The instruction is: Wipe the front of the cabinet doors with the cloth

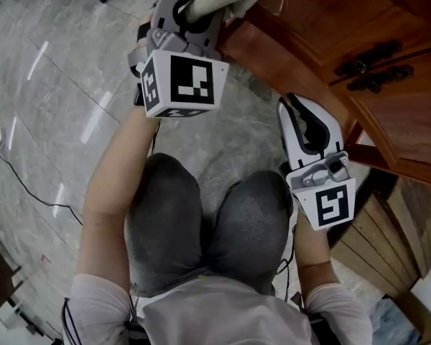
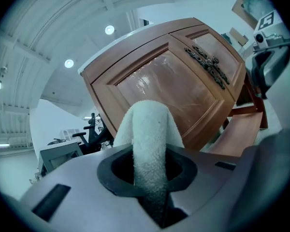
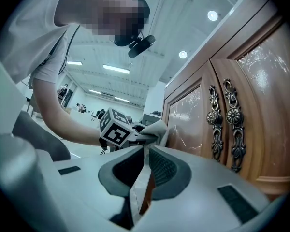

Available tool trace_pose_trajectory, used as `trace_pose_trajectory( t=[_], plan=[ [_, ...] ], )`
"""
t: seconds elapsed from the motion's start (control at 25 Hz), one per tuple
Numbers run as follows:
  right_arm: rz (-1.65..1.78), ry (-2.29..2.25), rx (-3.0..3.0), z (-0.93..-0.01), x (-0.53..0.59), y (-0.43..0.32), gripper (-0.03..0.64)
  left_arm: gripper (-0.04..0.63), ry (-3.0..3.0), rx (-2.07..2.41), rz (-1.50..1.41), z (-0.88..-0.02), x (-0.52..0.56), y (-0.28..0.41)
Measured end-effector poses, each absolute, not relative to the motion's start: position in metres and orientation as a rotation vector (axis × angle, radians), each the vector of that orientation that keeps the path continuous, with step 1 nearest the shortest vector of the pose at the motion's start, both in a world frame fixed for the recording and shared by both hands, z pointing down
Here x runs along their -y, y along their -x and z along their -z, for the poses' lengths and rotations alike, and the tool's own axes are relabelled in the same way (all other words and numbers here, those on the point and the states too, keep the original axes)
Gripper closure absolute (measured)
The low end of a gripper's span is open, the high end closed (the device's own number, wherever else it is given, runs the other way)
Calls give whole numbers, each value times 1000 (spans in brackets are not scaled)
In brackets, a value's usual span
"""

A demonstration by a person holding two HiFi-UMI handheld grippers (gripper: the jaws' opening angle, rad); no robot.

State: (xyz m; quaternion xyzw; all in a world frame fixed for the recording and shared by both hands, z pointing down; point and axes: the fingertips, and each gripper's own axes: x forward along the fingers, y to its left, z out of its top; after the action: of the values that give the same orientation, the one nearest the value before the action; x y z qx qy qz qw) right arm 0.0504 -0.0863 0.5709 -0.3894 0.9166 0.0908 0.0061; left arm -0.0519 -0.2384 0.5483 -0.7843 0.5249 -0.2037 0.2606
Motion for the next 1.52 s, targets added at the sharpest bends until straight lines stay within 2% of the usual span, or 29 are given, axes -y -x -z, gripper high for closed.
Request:
trace_pose_trajectory(
  t=[0.84, 1.52],
  plan=[
    [-258, 1322, -2844, -588, 89, -76, 558, 503, 2261, -1060, 506, -564, 192, -61],
    [-231, 1364, -2824, -601, 92, -98, 558, 503, 2324, -916, 445, -563, 165, -110]
  ],
)
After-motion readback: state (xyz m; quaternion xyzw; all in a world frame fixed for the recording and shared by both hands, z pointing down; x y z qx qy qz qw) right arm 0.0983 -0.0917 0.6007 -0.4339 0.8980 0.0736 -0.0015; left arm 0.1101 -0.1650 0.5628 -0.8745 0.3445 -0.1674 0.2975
